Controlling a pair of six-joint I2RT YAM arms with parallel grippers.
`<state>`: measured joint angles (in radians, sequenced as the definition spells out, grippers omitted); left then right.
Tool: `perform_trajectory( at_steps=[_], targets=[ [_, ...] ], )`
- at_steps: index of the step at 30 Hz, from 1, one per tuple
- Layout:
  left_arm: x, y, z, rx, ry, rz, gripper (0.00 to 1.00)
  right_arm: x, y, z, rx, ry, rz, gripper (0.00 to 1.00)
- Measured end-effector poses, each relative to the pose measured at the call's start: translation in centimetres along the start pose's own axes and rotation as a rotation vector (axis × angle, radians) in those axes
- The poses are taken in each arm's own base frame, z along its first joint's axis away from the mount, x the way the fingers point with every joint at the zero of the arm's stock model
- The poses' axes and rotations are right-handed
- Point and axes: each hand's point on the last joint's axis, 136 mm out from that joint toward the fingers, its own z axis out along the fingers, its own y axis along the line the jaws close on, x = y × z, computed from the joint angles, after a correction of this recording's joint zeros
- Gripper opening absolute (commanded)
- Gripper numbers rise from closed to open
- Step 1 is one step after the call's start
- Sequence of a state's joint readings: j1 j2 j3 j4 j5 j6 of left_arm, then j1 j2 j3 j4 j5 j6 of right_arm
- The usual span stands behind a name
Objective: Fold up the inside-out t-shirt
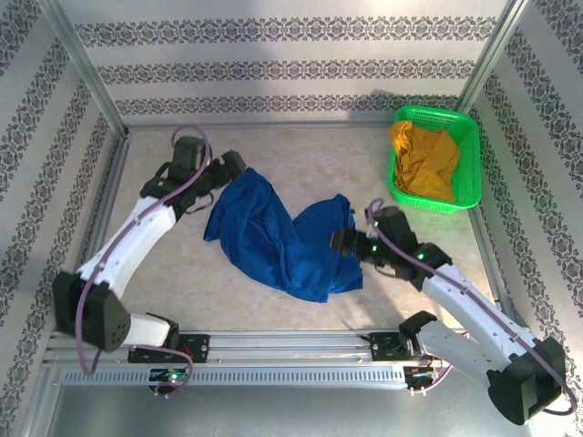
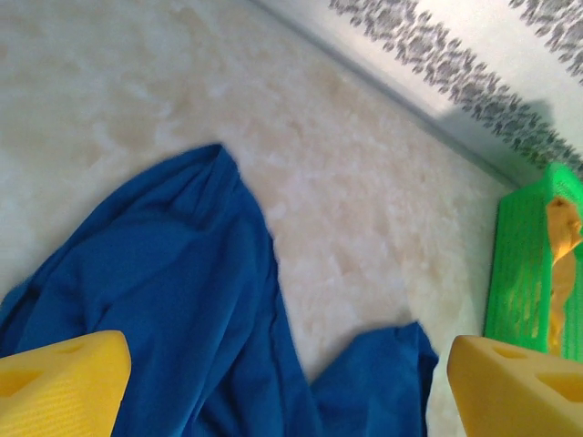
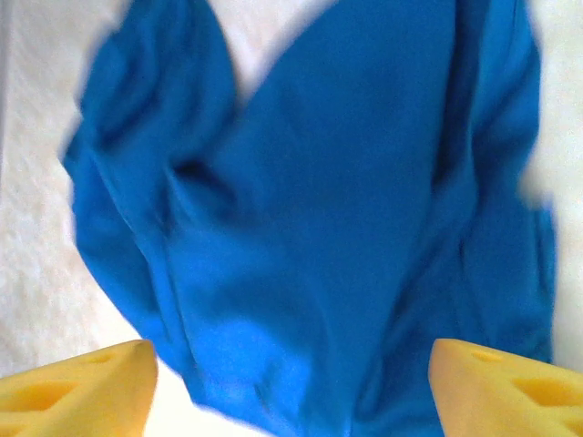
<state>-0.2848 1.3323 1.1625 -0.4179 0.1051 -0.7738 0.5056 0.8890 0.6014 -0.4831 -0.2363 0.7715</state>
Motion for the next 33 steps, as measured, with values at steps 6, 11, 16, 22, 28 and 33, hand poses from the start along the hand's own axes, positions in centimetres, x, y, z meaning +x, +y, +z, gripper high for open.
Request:
perform_trajectory(
  at_steps=[6, 11, 16, 22, 28, 33],
  targets=[
    [5.9, 5.3, -0.4, -0.090, 0.117, -0.048, 0.92, 6.7, -2.3, 1.9, 0.041, 0.192, 0.066, 0.71],
    [8.1, 7.4, -0.6, -0.142, 0.171, -0.063, 0.93, 8.3, -1.5, 3.1, 0.045, 0.271, 0.047, 0.71],
    [8.1, 7.5, -1.7, -0.134, 0.156, -0.069, 0.94, 9.9, -0.8, 4.3, 0.051, 0.341, 0.013, 0.64],
    [8.0, 7.5, -2.1, -0.136, 0.147, -0.069, 0.95, 10.7, -0.2, 5.5, 0.035, 0.381, 0.013, 0.50],
    [8.1, 8.2, -2.2, -0.167, 0.148, -0.071, 0.97, 10.9, 1.1, 6.0, -0.002, 0.412, 0.002, 0.00],
    [8.2, 8.8, -2.3, -0.199, 0.144, -0.073, 1.00, 4.4, 6.4, 2.2, -0.153, 0.265, 0.037, 0.00]
  ],
)
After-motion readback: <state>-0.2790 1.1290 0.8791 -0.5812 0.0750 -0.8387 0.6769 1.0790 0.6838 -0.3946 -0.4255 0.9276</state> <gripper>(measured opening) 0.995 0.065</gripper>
